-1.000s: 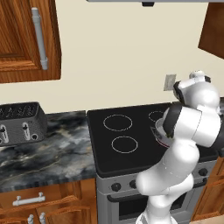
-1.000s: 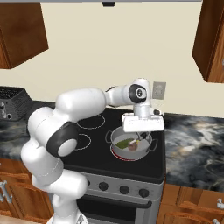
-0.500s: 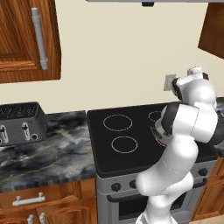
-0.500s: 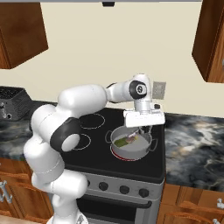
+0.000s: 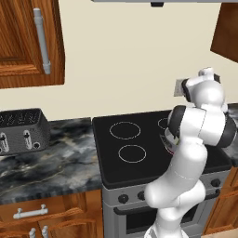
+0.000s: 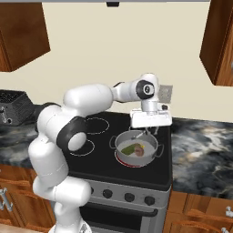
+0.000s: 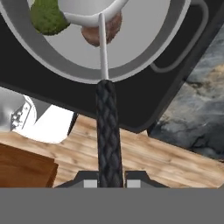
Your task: Put the cucumber and mushroom in the pot. Retrieve the spatula and lightly stir the vegetables in the pot.
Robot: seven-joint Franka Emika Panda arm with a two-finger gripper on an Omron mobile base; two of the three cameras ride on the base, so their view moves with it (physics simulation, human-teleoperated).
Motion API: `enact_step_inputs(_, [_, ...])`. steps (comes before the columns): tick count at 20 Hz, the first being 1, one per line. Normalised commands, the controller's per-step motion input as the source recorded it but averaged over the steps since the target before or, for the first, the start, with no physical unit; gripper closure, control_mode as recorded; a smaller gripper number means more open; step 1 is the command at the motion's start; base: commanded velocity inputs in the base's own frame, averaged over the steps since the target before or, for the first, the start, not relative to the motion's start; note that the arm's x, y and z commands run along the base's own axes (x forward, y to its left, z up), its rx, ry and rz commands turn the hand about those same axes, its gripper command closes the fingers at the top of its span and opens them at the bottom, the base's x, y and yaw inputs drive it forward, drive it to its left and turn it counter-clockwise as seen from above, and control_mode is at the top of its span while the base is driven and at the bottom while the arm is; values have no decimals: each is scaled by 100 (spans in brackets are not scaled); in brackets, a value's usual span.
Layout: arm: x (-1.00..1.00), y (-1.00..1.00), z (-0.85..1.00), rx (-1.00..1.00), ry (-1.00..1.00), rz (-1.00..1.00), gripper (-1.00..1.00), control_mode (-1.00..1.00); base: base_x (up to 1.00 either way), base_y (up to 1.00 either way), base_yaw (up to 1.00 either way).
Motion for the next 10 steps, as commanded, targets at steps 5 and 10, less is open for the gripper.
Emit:
enact_step_inputs(5, [-50,2,8,6,0,13,100,-100,0,0,0])
enact_step_inputs(10, [-28,5,0,2,0,17,100,-100,0,0,0])
